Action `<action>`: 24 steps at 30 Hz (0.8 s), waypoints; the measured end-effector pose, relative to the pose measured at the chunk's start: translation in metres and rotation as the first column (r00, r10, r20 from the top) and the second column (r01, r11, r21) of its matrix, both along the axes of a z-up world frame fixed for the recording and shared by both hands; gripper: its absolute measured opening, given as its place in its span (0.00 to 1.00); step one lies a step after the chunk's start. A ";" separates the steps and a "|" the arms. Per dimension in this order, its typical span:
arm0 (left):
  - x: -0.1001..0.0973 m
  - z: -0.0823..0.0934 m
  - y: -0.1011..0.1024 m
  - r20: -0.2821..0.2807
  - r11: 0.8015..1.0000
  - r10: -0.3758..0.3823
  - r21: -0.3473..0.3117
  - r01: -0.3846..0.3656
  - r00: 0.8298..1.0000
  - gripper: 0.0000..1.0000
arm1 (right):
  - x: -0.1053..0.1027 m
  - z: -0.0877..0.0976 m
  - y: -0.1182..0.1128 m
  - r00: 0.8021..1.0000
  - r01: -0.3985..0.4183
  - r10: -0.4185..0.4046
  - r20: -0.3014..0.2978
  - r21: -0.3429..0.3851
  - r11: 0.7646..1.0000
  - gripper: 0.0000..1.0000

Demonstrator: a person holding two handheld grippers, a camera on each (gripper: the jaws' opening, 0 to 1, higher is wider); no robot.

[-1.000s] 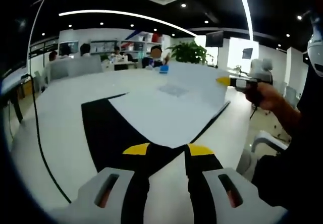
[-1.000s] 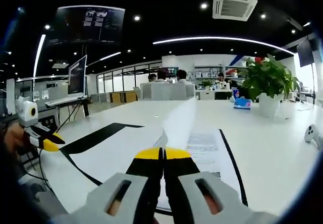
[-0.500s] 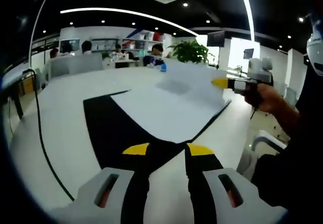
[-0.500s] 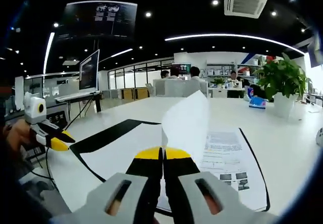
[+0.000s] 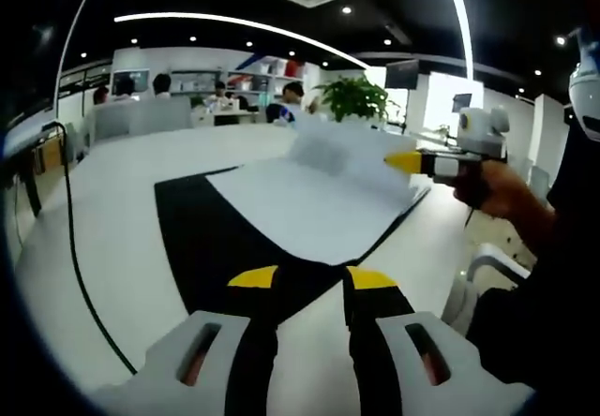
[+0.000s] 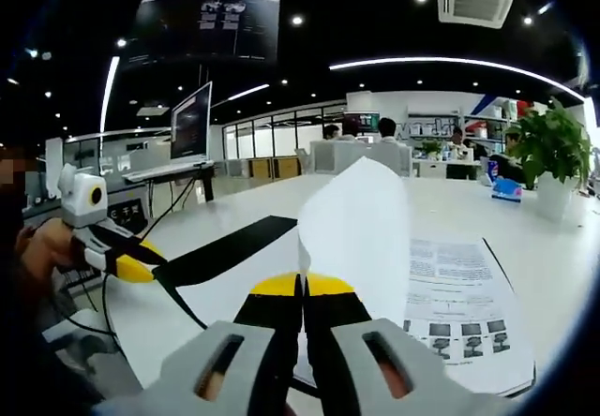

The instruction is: Flip through the bound document one page at a time

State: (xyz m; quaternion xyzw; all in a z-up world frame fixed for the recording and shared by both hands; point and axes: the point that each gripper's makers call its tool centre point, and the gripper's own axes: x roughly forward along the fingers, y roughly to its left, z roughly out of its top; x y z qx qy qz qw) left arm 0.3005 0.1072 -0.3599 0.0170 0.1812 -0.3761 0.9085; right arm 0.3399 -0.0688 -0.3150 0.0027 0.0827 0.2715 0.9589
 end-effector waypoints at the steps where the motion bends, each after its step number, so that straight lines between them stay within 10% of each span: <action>1: 0.000 0.000 0.001 -0.001 1.000 0.002 0.000 -0.002 1.000 0.29 | 0.000 0.000 0.003 1.000 -0.006 0.006 0.000 0.002 1.000 0.02; 24: 0.002 -0.005 0.015 -0.015 0.999 0.035 -0.014 -0.035 0.999 0.28 | -0.002 -0.021 0.079 0.986 -0.162 0.161 -0.036 -0.024 0.987 0.02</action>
